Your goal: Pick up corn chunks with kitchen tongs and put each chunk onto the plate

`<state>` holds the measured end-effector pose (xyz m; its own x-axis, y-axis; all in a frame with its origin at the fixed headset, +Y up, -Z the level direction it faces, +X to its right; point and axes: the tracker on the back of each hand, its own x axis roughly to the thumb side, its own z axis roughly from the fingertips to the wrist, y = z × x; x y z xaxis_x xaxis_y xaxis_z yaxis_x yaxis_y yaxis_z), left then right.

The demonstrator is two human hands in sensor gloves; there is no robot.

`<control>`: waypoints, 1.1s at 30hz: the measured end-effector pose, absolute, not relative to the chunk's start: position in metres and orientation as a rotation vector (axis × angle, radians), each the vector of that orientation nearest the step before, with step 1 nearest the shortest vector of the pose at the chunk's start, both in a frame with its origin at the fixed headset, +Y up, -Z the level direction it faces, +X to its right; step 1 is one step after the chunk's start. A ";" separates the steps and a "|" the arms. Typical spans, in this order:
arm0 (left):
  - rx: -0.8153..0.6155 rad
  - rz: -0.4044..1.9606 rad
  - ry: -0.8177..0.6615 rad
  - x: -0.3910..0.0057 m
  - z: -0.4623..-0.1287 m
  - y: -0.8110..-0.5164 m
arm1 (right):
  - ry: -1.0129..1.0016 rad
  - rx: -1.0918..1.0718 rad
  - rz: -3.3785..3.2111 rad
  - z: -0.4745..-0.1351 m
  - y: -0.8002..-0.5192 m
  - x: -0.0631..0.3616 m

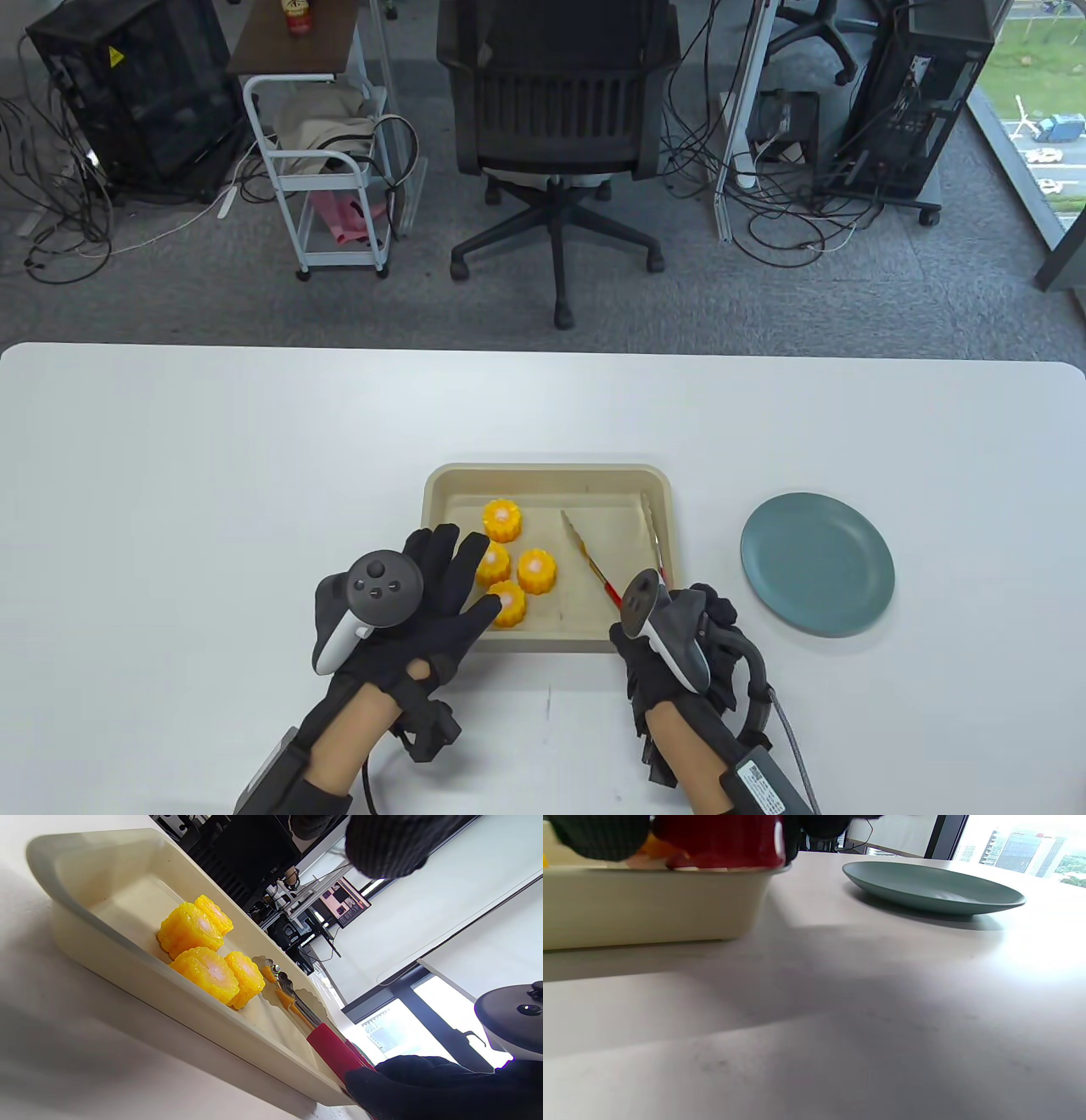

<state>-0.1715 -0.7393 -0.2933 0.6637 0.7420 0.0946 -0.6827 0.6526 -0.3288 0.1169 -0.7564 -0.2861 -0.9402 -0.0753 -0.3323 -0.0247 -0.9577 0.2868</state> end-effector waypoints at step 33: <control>-0.409 1.829 -0.348 -0.168 -0.298 -0.745 | 0.348 -0.229 -3.742 -0.241 -0.685 0.062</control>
<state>-0.1677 -0.7450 -0.2976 -0.2681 0.9580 -0.1018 -0.8539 -0.2853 -0.4353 0.0622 -0.6847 -0.2412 -0.8051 0.5701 0.1637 -0.5905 -0.7964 -0.1309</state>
